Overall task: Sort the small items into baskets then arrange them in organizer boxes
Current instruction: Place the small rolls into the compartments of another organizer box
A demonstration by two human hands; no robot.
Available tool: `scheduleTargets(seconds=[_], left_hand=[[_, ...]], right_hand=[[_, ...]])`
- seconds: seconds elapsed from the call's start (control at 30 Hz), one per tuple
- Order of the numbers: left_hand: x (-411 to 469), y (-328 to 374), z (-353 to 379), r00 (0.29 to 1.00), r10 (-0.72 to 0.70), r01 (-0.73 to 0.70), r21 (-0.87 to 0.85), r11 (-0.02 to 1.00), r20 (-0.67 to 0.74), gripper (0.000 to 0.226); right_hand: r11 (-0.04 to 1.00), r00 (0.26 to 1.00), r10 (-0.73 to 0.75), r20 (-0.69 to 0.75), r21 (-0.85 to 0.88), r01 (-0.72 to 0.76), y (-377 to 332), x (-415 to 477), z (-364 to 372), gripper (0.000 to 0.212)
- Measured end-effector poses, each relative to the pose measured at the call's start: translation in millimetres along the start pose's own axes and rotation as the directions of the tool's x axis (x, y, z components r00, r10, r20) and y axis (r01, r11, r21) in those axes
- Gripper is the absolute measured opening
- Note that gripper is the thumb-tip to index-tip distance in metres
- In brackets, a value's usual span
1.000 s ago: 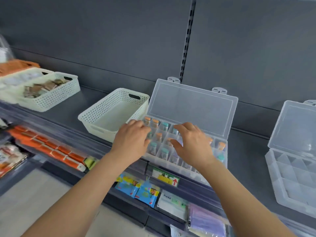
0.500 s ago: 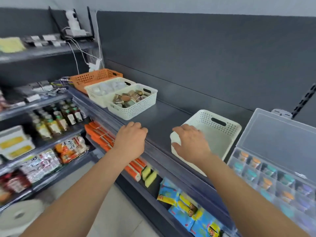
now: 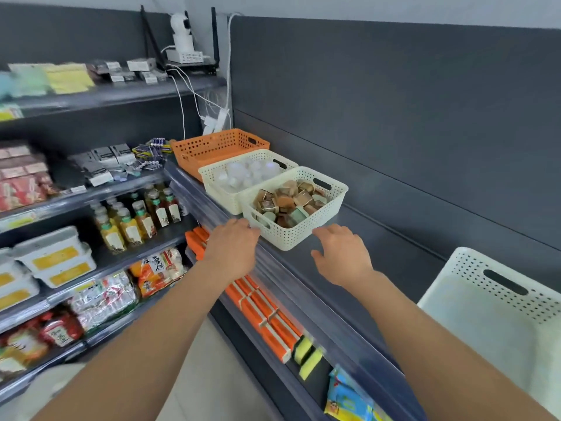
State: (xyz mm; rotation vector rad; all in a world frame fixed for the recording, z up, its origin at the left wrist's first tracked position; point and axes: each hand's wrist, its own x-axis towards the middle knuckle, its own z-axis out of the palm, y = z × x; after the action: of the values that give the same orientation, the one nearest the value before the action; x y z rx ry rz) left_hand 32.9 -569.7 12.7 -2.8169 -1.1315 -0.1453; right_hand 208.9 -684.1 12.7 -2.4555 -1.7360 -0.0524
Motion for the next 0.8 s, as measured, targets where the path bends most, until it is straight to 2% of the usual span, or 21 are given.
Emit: scheduleTargets(seconds=[0.27,0.43,0.63,0.8], left_hand=[[95,-39,16,1.0,-0.001,0.0,-0.048,0.999,-0.012,0.036],[149,-49,25,0.999,0.016,-0.019,-0.058,0.998,-0.047,0.034],[194,-44,46,0.99,0.115,-0.118,-0.036,0.992,-0.08,0.033],[218,-33,59,0.973,0.195,-0.214,-0.155,0.965,-0.124,0.032]], right_hand=[[0.993,0.993,0.119,-0.027,0.004,-0.119,12,95,19,0.03],[0.979,0.973,0.201,-0.113,-0.009,-0.204,20,128,28,0.041],[0.961,0.931,0.274,-0.24,0.05,-0.27,31,138,41,0.028],[0.935,0.903,0.346,-0.255,0.015,-0.354,46,130,41,0.028]])
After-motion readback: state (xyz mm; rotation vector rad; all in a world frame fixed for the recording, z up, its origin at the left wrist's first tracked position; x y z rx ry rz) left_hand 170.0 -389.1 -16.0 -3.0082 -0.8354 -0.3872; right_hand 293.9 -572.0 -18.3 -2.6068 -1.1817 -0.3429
